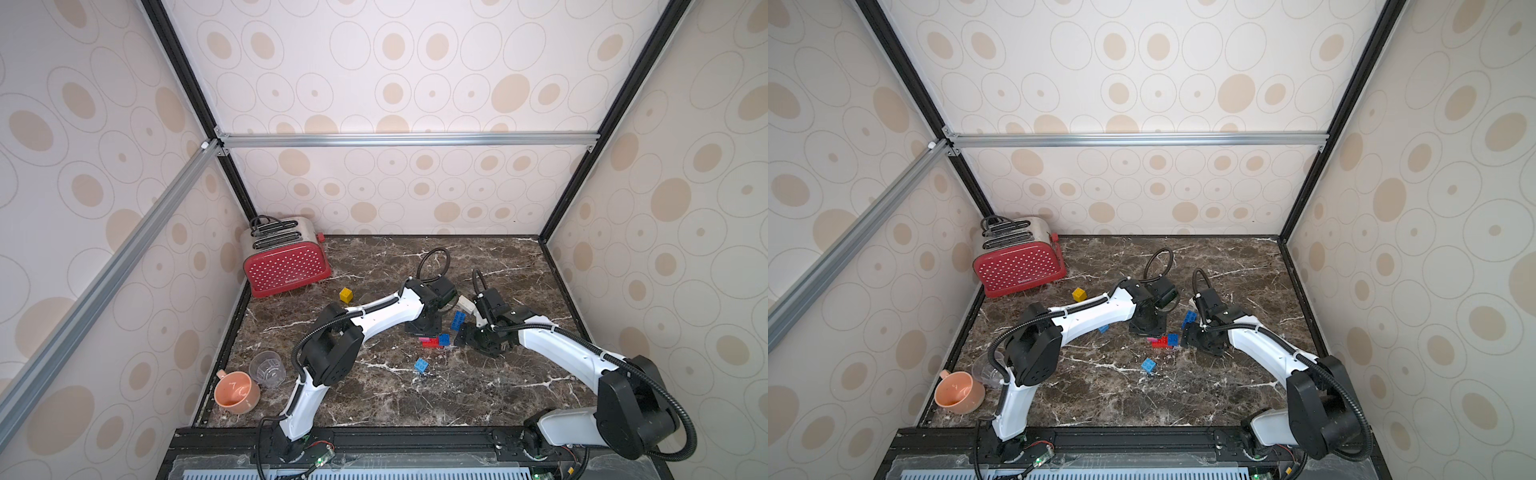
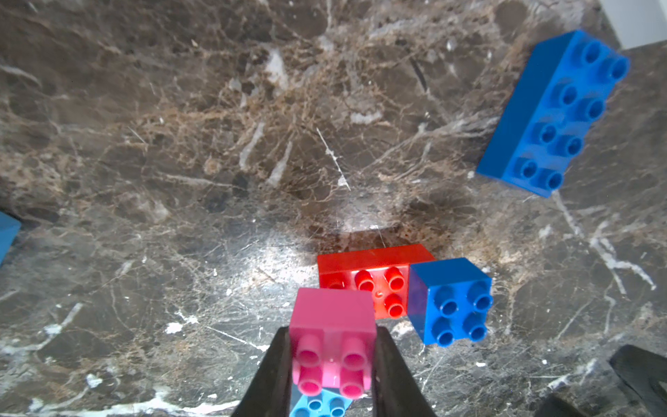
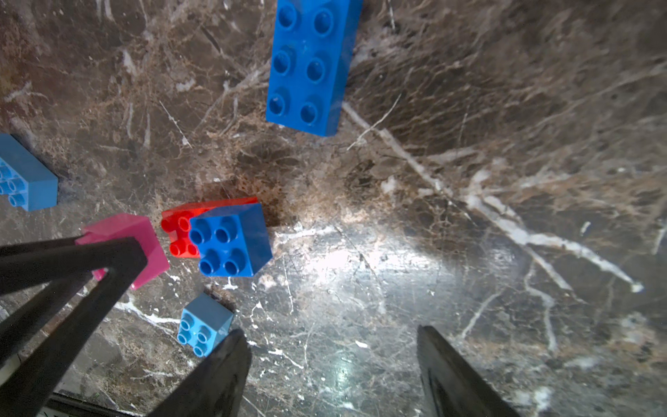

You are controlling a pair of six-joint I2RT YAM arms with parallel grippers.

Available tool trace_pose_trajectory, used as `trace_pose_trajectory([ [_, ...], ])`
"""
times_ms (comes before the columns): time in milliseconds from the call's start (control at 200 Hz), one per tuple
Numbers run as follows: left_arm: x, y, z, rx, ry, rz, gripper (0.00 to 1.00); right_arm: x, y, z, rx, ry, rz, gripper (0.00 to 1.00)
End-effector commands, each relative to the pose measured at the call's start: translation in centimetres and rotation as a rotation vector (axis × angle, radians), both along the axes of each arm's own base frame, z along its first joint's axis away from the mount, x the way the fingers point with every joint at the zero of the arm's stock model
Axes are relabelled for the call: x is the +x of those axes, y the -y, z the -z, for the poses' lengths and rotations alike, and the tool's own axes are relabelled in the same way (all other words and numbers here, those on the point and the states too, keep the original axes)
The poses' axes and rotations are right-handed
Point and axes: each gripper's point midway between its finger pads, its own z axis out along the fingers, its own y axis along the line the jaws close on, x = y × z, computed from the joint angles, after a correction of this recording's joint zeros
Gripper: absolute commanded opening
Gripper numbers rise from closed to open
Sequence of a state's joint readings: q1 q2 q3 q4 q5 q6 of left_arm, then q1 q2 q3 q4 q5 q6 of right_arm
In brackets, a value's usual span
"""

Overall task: Assemble a carrot with lego
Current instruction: Assemble the lego brick with the lego brick.

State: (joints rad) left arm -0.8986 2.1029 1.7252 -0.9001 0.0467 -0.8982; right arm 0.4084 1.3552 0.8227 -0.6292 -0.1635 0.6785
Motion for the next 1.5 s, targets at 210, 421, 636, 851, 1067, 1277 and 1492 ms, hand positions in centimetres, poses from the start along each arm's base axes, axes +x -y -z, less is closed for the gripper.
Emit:
trace_pose_trajectory([
  [210,-0.4,-0.6,0.9,0.065,-0.023,-0.042,0.00,-0.9,1.2,0.2,-0.013,-0.025,0.039,0.77],
  [421,-0.8,-0.8,1.6,0.087,-0.037,-0.045,0.00,-1.0,1.4,0.3,-0.017,-0.029,0.040,0.77],
  [636,-0.8,-0.9,2.1,0.114,-0.049,-0.036,0.00,-1.1,1.5,0.3,-0.018,-0.031,0.043,0.77],
  [851,-0.8,-1.1,2.3,0.149,-0.057,-0.019,0.00,-1.1,1.5,0.4,-0.017,-0.034,0.049,0.77],
  [1067,-1.0,-1.0,2.6,0.200,-0.059,0.001,0.00,-1.0,1.3,0.4,-0.009,-0.033,0.053,0.77],
  [1277,-1.2,-0.9,2.9,0.228,-0.062,0.012,0.00,-0.9,1.3,0.5,-0.006,-0.034,0.056,0.77],
  [1492,-1.3,-1.0,3.2,0.236,-0.072,0.015,0.00,-1.0,1.4,0.4,-0.010,-0.031,0.056,0.77],
])
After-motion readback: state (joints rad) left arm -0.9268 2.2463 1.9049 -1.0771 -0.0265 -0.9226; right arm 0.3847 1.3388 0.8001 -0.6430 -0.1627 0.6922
